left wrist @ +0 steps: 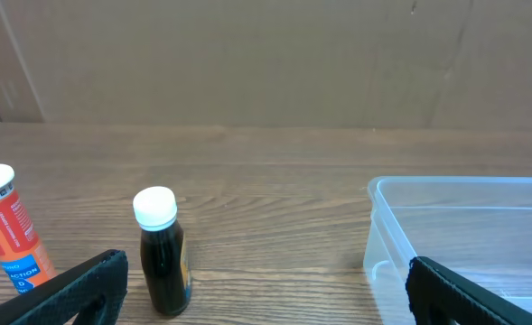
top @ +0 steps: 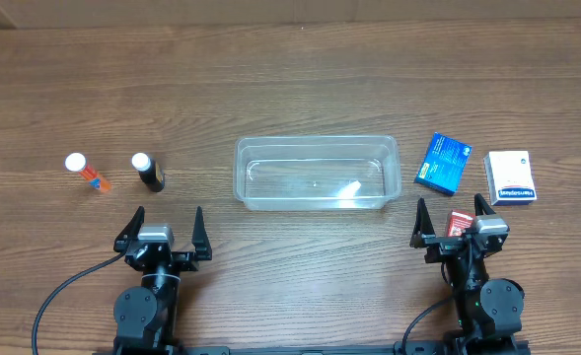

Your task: Pack container

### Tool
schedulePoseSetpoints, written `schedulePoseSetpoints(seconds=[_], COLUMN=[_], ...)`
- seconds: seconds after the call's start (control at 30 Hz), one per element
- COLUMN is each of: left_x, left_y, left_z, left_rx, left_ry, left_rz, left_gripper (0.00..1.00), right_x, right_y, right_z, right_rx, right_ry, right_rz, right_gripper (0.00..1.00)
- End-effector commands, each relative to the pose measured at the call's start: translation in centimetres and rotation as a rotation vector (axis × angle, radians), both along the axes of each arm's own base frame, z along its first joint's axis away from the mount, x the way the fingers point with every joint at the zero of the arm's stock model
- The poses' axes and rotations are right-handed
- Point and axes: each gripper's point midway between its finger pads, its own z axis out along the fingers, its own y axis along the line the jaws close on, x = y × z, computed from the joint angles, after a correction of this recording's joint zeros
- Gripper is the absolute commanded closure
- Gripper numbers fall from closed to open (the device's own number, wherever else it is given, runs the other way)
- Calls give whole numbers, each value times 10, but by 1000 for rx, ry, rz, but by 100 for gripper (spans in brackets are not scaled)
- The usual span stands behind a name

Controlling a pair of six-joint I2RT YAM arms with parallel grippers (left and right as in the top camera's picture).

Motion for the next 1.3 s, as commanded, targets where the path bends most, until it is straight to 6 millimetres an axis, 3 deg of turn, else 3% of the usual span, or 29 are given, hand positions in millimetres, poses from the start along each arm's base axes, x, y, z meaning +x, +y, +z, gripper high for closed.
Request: schedulePoseSetpoints(seconds=[0.0,1.03,1.2,1.27], left_x=[0,0,0,0], left_y=[0,0,0,9], left_z=[0,0,5,3], left_rx=[24,24,22,27], left_ry=[-8,-8,-25,-16], left_rz=[-3,-3,-5,47], left_gripper=[0,0,0,0], right_x=[0,0,0,0], right_y=[3,4,4,4], right_z=[-3,-3,-3,-2], right_rx=[-4,-2,114,257], right_ry=[2,2,14,28], right_rz=[13,21,17,12], right_gripper=[0,0,0,0])
